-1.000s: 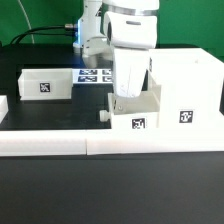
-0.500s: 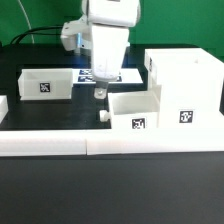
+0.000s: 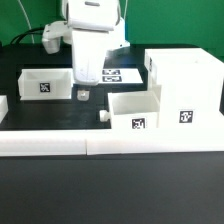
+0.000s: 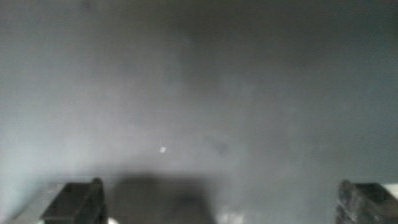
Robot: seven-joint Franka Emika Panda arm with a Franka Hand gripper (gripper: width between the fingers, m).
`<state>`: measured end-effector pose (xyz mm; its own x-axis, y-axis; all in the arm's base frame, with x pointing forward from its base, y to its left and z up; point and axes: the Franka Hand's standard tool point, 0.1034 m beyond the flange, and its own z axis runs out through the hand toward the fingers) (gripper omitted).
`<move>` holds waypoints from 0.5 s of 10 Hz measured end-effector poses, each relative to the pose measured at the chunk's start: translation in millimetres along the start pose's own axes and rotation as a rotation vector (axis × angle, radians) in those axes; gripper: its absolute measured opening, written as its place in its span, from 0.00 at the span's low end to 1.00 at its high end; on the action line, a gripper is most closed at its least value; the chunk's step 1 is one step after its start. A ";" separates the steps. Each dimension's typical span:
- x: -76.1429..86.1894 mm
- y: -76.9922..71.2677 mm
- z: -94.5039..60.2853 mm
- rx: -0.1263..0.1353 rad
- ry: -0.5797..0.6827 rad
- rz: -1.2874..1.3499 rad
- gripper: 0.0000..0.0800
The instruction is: Assemble drawer
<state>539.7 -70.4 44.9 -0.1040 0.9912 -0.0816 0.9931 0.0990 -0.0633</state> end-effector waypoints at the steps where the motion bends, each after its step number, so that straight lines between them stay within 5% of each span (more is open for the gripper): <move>1: -9.2 -0.6 7.3 0.002 0.053 0.003 0.81; 5: -16.3 -1.7 17.0 0.014 0.179 0.017 0.81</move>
Offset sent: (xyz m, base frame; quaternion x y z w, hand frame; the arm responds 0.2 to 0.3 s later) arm 0.0085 0.0255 -0.0104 -0.0172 0.2069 0.0049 0.9782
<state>538.8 -88.2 29.4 -0.0745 0.9927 0.0951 0.9936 0.0820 -0.0777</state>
